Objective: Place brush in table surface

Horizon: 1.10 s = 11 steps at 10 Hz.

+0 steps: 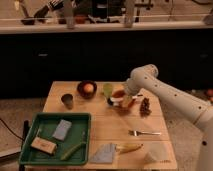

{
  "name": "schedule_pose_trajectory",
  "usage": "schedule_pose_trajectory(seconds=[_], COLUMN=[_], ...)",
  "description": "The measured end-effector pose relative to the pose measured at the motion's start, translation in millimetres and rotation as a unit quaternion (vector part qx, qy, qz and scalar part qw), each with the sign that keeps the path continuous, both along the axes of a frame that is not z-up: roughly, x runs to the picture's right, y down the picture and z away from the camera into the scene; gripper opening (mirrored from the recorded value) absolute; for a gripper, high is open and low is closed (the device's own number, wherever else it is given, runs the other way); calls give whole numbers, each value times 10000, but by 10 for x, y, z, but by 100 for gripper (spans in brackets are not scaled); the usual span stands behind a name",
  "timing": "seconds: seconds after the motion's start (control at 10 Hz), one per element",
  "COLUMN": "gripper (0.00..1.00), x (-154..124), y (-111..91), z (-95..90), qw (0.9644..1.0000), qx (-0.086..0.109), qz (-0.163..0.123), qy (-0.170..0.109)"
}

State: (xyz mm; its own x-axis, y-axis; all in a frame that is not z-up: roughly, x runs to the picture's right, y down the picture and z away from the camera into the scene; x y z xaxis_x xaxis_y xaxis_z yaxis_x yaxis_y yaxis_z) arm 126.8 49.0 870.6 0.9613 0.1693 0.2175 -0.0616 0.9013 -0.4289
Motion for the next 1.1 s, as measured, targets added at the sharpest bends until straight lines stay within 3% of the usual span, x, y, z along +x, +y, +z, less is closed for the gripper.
schedule_pose_trajectory(seconds=[0.5,0.8,1.1], gripper=[79,53,21], x=[136,150,178], y=[46,29,27], z=[263,372,386], qw=[9999,9998,9998], qx=[-158,-203,-196], qz=[3,-1,6], qy=[57,56,47])
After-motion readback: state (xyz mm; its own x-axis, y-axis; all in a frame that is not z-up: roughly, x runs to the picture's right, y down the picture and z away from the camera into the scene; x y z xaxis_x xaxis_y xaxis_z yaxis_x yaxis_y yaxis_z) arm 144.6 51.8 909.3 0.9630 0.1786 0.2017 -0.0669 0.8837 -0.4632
